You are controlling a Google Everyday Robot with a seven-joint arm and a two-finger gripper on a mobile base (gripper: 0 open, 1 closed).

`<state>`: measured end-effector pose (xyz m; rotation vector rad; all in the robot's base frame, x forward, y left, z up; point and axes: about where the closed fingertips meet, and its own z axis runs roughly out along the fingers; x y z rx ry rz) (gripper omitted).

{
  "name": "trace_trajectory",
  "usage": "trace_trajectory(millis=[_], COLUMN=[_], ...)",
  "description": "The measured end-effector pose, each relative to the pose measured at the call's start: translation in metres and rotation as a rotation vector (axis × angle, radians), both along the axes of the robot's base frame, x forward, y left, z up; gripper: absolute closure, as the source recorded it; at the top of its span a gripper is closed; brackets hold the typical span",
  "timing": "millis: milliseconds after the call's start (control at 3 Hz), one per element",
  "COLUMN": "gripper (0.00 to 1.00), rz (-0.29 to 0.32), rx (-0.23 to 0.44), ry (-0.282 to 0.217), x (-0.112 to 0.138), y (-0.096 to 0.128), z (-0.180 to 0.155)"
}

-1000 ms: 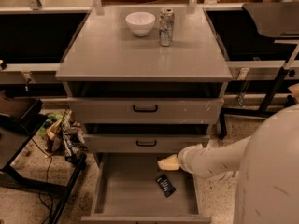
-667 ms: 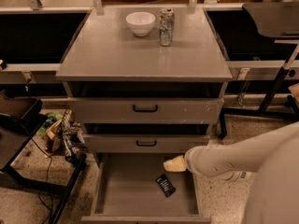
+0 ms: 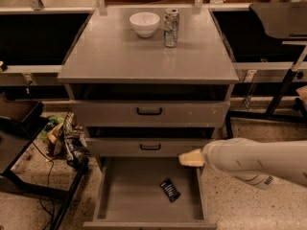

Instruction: Place rxbar blueberry into bottom drawer

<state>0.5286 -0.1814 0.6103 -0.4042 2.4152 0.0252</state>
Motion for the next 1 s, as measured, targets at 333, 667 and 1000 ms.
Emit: trace_trajectory(millis=[333,667,1000], gripper=[0.0,0.0,0.0], rz=[-0.209,-0.293,-0.292], rx=[-0.062,-0.064,-0.064], ry=[-0.064,-0.063,-0.063], x=[0.008,-0.003,-0.002], y=[-0.083,-0.112,-0.112], z=[0.014,0.016,0.016])
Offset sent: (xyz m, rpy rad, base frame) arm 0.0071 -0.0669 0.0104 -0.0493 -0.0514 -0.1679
